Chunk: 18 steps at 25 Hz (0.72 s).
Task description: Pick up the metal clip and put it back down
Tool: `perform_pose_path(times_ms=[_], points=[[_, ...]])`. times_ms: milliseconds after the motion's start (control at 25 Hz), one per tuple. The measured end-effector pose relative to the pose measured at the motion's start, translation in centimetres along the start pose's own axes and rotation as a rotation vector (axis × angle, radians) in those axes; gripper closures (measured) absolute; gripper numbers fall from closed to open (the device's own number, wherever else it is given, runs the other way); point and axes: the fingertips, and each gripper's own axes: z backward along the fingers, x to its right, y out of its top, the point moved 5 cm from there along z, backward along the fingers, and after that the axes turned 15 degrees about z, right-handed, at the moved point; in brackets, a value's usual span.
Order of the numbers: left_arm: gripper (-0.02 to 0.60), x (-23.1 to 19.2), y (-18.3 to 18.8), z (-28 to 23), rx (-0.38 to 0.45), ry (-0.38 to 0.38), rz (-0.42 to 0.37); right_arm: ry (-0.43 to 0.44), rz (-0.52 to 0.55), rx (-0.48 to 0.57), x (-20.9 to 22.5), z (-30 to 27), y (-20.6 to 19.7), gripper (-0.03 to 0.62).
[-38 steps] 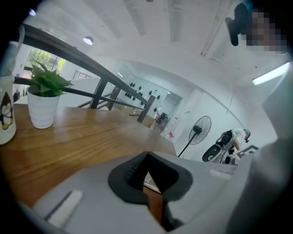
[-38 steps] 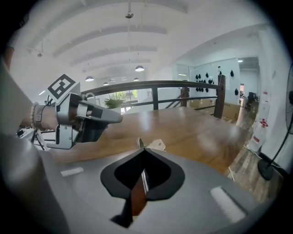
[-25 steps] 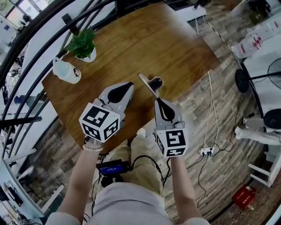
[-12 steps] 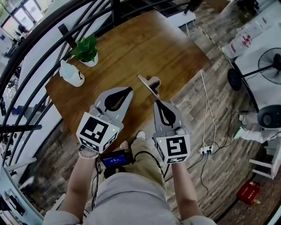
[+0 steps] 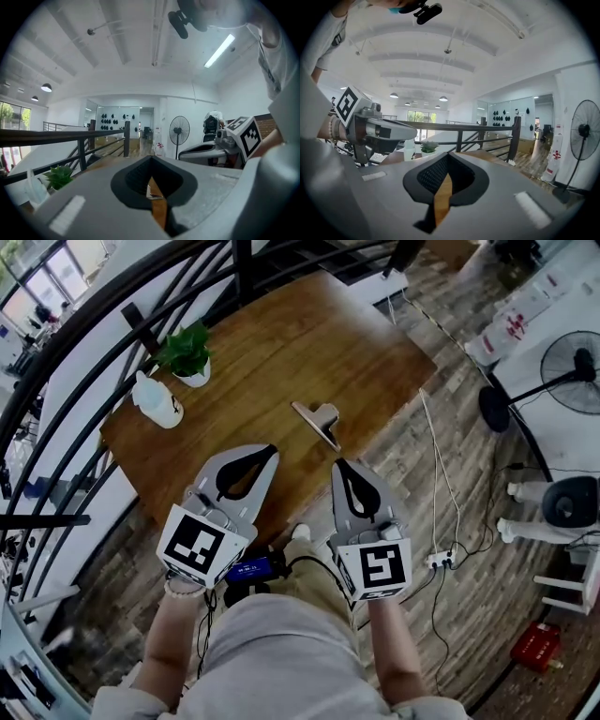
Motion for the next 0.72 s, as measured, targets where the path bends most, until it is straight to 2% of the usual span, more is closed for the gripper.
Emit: perform_pose_path(times_ms=[160,360,720], points=[[0.581,0.5,-1.0,1.0,-0.022,-0.002,-0.053,0.002,0.007,0.005,-0.4,1.0,0.4,0.58],[0.581,0.5,-1.7,2.0,-0.026,0.008,0.028,0.005,-0.005,-0.002,-0.9,1.7,0.1,0.58],[0.581,0.5,-2.0,2.2,-0.026,0.009,0.013,0.014,-0.009,-0.01,-1.9,1.7,-0.2,0.58]])
